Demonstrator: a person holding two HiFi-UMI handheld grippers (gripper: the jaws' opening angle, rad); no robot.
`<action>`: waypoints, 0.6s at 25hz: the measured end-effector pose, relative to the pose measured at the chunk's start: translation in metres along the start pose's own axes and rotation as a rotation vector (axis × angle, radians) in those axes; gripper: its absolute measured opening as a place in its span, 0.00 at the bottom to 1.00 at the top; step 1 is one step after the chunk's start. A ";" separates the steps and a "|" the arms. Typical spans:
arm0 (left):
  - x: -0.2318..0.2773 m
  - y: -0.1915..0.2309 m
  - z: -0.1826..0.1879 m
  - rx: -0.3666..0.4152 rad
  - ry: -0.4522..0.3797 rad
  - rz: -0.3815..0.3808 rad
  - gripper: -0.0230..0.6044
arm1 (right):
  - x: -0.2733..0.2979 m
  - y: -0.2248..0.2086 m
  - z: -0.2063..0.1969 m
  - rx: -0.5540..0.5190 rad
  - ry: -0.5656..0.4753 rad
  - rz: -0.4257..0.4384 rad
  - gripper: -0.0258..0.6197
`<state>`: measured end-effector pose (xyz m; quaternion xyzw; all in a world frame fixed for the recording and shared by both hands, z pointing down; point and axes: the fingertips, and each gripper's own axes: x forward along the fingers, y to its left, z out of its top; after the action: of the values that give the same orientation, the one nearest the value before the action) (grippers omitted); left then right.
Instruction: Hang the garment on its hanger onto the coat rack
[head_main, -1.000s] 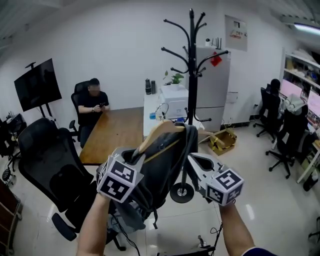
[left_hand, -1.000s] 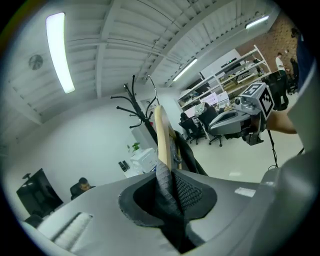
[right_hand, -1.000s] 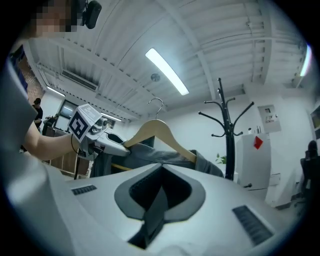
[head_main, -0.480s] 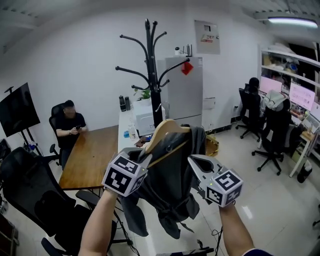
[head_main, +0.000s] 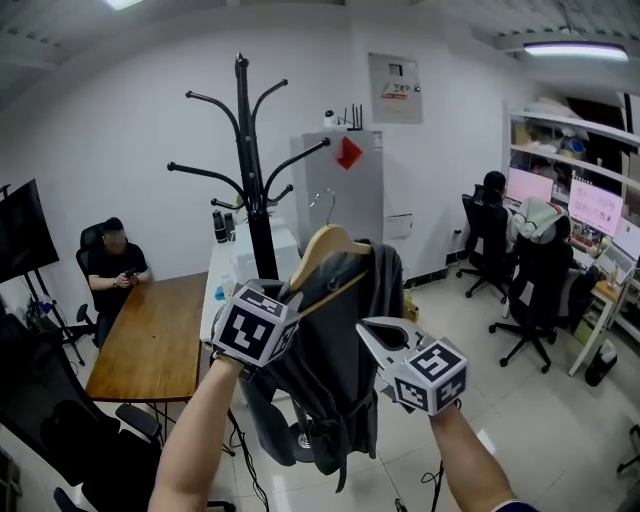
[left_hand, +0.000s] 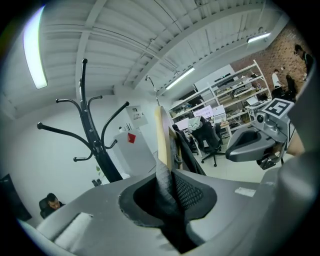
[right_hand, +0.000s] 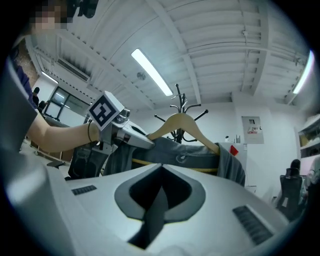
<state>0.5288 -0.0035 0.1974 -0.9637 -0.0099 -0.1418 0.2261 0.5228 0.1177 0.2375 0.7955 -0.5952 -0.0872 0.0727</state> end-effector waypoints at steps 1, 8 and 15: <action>0.010 0.004 0.005 -0.006 0.006 0.005 0.15 | 0.004 -0.007 -0.002 -0.008 0.008 0.010 0.04; 0.069 0.043 0.041 -0.010 0.022 0.018 0.15 | 0.044 -0.044 0.004 -0.025 0.005 0.022 0.04; 0.111 0.096 0.080 -0.048 -0.020 0.019 0.15 | 0.089 -0.068 0.023 -0.073 0.013 -0.022 0.04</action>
<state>0.6646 -0.0590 0.1179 -0.9703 0.0007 -0.1302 0.2040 0.6060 0.0508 0.1953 0.7992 -0.5826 -0.1046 0.1043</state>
